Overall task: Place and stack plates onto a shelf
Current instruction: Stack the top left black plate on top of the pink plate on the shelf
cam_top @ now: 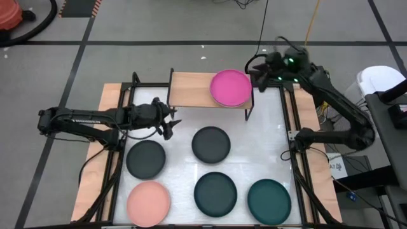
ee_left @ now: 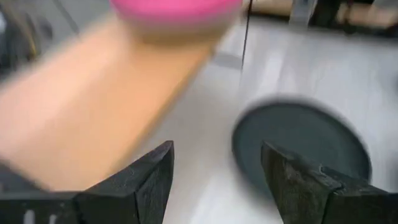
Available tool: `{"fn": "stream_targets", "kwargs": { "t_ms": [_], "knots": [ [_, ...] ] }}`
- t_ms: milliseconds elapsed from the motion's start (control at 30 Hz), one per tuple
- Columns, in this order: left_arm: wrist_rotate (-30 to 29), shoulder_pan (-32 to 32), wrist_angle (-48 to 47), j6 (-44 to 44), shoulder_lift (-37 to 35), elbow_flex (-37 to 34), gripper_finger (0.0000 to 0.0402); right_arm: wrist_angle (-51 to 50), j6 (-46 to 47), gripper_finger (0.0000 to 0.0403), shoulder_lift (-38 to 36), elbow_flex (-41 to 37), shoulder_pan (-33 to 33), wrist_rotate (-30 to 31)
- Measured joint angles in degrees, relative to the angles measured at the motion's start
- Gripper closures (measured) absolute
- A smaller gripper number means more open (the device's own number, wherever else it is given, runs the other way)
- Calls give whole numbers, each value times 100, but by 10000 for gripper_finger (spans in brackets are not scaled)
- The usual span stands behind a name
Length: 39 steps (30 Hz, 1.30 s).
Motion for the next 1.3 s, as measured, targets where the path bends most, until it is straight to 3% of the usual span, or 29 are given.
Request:
{"fn": "stream_targets", "kwargs": {
  "t_ms": [233, 433, 733, 967, 1033, 1300],
  "knots": [
    [420, -403, -3152, -1065, 881, 887, 158, 983, 96, 296, -1058, -849, 951, -112],
    [1246, -372, -4602, -111, 1745, 974, 158, 1604, 48, 297, -1385, -1435, 1554, -107],
    [1879, 481, -4649, 1568, 2321, 974, 158, 1822, -27, 297, -1204, -1648, 1802, -93],
    [2409, 715, -4431, 2403, 2596, 865, 158, 1827, -113, 297, -1182, -1648, 1844, -93],
    [2651, 717, -4299, 2562, 2722, 784, 158, 1824, -114, 297, -1182, -1648, 1841, -93],
    [2667, 717, -3957, 2837, 3221, 500, 170, 1823, -114, 297, -1182, -1648, 1841, -93]
  ]
}}
